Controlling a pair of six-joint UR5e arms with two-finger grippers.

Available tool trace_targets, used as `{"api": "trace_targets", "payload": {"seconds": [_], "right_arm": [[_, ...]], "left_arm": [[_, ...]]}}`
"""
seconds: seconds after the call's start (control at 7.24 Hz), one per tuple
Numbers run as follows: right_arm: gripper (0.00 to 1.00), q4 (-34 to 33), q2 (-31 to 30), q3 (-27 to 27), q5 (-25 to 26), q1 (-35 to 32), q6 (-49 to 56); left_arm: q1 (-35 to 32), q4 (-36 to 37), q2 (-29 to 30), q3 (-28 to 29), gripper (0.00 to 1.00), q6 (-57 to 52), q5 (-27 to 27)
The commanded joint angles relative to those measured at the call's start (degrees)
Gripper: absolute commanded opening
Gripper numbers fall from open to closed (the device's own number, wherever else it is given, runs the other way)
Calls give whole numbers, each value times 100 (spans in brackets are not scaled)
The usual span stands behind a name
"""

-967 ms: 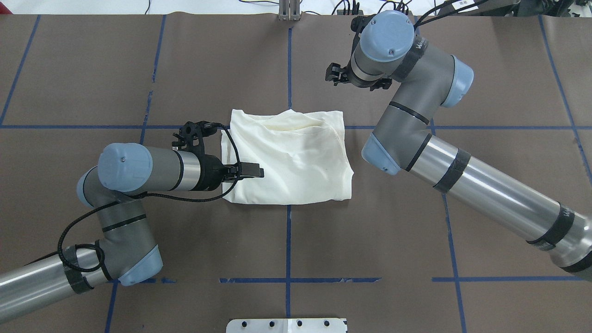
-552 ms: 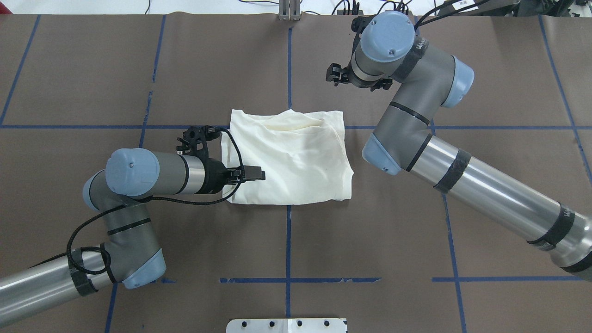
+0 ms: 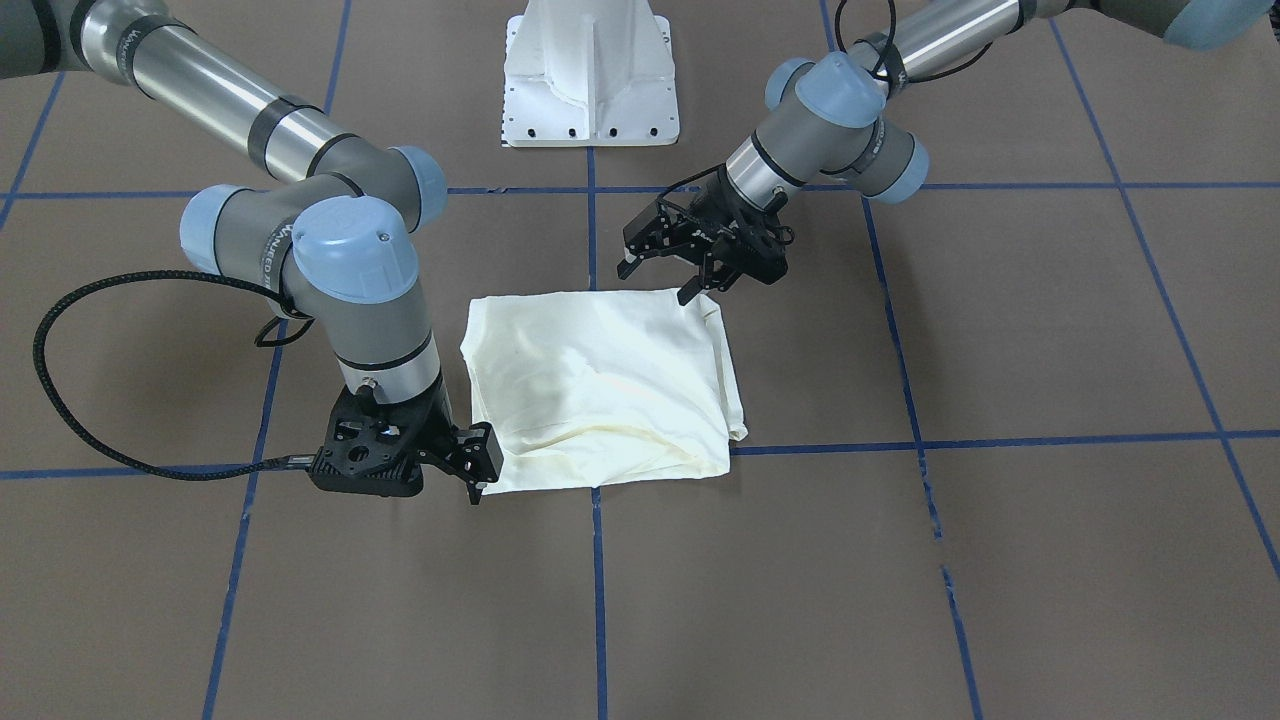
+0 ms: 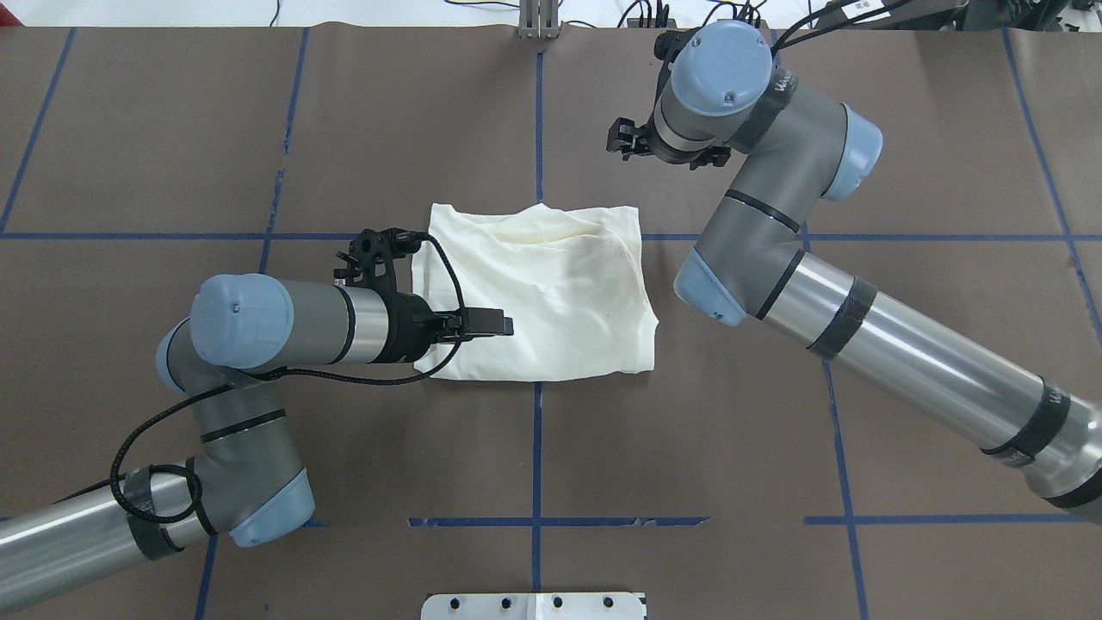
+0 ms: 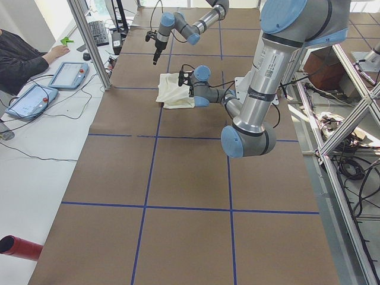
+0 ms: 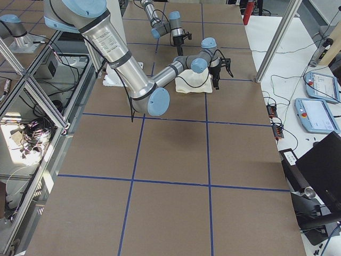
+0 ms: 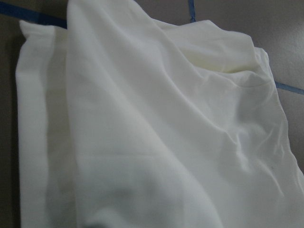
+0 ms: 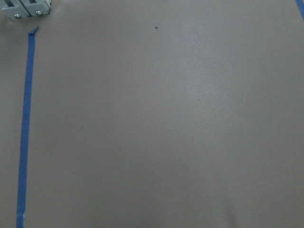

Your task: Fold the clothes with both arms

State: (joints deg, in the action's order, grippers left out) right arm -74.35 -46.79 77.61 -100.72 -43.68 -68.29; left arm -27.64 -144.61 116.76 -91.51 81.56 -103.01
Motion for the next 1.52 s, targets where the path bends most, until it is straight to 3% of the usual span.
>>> {"api": "trace_targets", "payload": {"seconds": [0.0, 0.55, 1.1, 1.38], "right_arm": [[100, 0, -6, 0, 0, 0, 0], [100, 0, -5, 0, 0, 0, 9], [100, 0, 3, 0, -26, 0, 44], [100, -70, -66, 104, -550, -340, 218]], "left_arm": [[57, -6, 58, 264, 100, -9, 18], [136, -41, -39, 538, 100, -35, 27], [49, 3, -30, 285, 100, -88, -8], [-345, 613, -22, 13, 100, -315, -217]]}}
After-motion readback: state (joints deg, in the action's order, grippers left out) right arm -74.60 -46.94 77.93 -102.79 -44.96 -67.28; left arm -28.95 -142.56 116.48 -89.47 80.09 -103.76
